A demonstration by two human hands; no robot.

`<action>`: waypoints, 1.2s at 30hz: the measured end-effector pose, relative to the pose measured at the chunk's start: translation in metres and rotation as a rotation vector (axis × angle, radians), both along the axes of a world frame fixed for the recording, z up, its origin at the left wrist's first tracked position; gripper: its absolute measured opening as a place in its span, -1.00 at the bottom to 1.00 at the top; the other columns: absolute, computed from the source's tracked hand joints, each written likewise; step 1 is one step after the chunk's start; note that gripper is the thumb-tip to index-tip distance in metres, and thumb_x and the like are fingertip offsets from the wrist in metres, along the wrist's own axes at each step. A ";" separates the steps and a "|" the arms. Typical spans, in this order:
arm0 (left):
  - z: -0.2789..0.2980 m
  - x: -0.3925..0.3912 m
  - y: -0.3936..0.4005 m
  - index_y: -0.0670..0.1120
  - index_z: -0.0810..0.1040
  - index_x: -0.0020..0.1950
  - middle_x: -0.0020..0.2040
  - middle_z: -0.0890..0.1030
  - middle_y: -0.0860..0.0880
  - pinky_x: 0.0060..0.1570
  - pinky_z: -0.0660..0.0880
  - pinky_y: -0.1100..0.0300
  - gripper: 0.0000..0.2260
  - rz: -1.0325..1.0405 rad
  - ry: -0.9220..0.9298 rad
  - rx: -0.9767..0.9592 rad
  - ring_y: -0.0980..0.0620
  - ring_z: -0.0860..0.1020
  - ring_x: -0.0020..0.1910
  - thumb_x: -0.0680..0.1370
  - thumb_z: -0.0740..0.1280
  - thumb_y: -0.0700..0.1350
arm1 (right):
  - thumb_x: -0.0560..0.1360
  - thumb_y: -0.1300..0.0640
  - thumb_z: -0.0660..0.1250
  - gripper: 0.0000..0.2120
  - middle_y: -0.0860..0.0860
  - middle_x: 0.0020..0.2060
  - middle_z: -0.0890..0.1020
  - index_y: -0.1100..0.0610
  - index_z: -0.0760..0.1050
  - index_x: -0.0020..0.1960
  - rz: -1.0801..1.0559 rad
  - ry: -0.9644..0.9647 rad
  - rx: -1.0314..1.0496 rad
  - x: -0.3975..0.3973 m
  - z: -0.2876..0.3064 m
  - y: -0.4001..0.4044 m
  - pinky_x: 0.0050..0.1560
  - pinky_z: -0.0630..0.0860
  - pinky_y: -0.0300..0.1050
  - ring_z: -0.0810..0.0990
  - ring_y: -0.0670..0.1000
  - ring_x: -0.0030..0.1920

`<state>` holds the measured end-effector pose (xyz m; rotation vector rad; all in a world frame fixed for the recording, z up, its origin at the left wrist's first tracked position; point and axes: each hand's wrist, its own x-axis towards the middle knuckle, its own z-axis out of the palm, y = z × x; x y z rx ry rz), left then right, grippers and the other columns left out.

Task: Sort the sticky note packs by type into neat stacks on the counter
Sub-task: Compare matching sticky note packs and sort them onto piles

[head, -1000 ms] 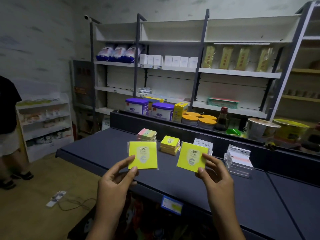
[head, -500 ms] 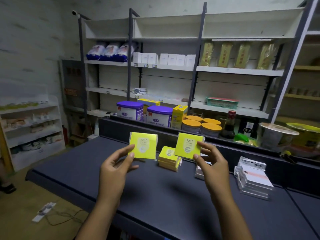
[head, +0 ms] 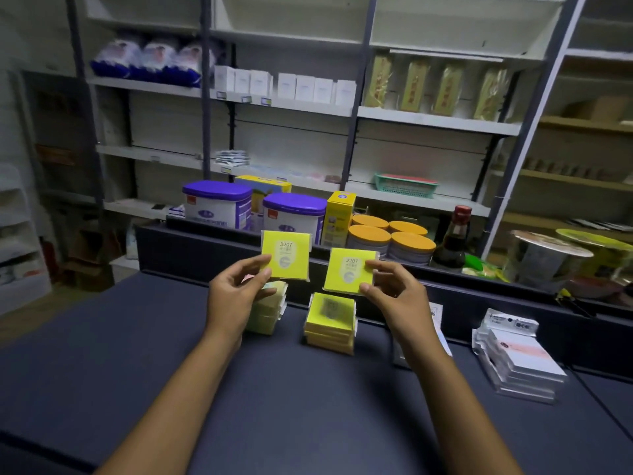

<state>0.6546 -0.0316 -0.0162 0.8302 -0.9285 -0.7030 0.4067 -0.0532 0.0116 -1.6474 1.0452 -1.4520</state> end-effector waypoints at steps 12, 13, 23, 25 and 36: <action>0.003 0.004 -0.006 -0.02 0.69 0.06 0.03 0.72 -0.04 -0.23 0.62 0.26 -0.81 -0.038 0.056 -0.032 0.05 0.68 -0.01 0.52 0.42 -0.26 | 0.45 0.26 0.50 -0.69 0.03 -0.02 0.70 0.02 0.62 0.15 0.019 0.128 0.107 0.012 -0.019 -0.001 -0.02 0.64 -0.16 0.68 -0.04 0.01; 0.003 0.003 -0.005 -0.02 0.69 0.07 0.03 0.72 -0.04 -0.23 0.62 0.26 -0.81 -0.037 0.047 -0.033 0.05 0.68 -0.01 0.52 0.42 -0.26 | 0.45 0.25 0.51 -0.69 0.02 -0.01 0.70 0.02 0.62 0.15 0.012 0.154 0.118 0.013 -0.021 0.000 -0.02 0.64 -0.16 0.67 -0.03 0.02; 0.000 0.001 -0.005 0.01 0.70 0.05 0.00 0.72 0.01 -0.23 0.61 0.28 -0.80 -0.037 0.012 -0.026 0.08 0.69 -0.08 0.52 0.43 -0.26 | 0.51 0.08 0.45 -0.80 -0.03 -0.04 0.52 -0.04 0.61 0.13 -0.166 0.609 -0.011 0.011 -0.028 -0.001 -0.16 0.40 -0.54 0.52 -0.22 -0.15; 0.000 0.001 -0.005 0.01 0.70 0.06 -0.01 0.72 0.04 -0.23 0.61 0.29 -0.79 -0.036 -0.011 -0.020 0.09 0.69 -0.10 0.52 0.43 -0.26 | 0.52 0.06 0.44 -0.81 -0.04 -0.04 0.48 -0.06 0.60 0.13 -0.164 0.654 -0.026 0.011 -0.029 -0.002 -0.15 0.36 -0.59 0.49 -0.23 -0.16; -0.001 -0.027 -0.010 -0.10 0.69 0.11 -0.03 0.74 0.00 -0.21 0.63 0.23 -0.79 -0.059 -0.179 0.006 0.05 0.71 -0.10 0.51 0.43 -0.29 | 0.61 -0.14 0.21 -0.68 -0.08 0.16 0.52 -0.03 0.46 0.28 -0.498 1.059 -0.123 -0.032 -0.020 -0.004 0.07 0.46 -0.12 0.47 -0.03 0.19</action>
